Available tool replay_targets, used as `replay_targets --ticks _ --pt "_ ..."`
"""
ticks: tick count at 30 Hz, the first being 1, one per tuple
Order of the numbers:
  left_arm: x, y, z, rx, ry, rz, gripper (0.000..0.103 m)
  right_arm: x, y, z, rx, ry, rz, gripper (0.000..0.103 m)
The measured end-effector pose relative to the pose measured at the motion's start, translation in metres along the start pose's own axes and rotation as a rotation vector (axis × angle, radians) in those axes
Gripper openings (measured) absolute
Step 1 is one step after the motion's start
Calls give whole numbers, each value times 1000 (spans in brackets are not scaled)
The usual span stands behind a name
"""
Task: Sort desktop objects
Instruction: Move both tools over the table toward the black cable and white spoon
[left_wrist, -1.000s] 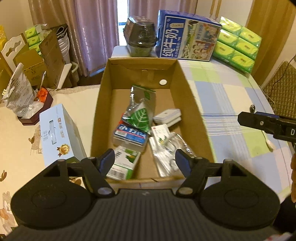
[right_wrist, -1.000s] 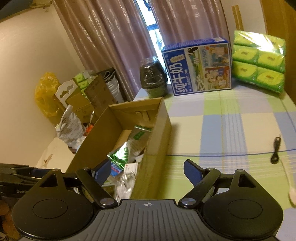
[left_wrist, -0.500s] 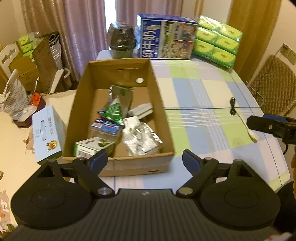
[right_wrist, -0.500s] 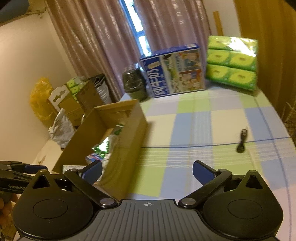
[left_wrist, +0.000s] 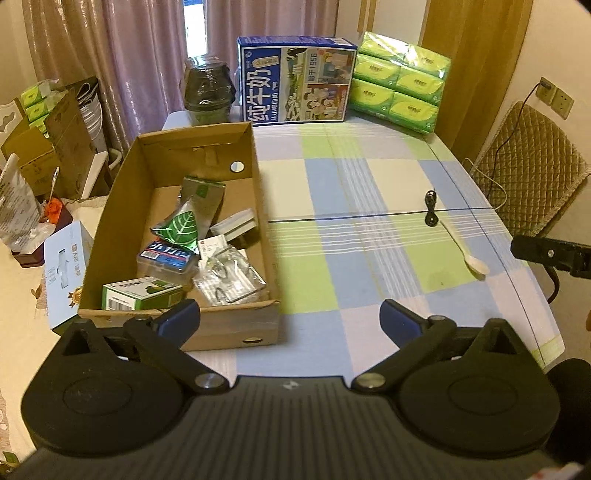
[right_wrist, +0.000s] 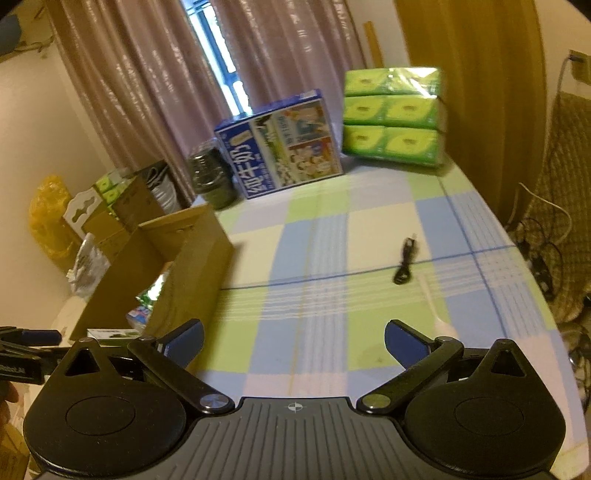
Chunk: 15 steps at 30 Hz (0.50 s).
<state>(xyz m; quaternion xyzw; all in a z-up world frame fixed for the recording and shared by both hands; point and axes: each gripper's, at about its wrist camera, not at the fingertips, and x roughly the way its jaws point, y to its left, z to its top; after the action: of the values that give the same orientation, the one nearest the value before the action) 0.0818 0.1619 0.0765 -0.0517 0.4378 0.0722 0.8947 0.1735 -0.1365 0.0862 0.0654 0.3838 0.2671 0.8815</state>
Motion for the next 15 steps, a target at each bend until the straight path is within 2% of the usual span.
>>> replay_targets --ticks 11,15 --pt "2 -39 -7 52 -21 -25 102 -24 -54 -19 60 -8 -76 101" --pt "6 -61 -10 92 -18 -76 102 -32 -72 -26 74 -8 -110 101"
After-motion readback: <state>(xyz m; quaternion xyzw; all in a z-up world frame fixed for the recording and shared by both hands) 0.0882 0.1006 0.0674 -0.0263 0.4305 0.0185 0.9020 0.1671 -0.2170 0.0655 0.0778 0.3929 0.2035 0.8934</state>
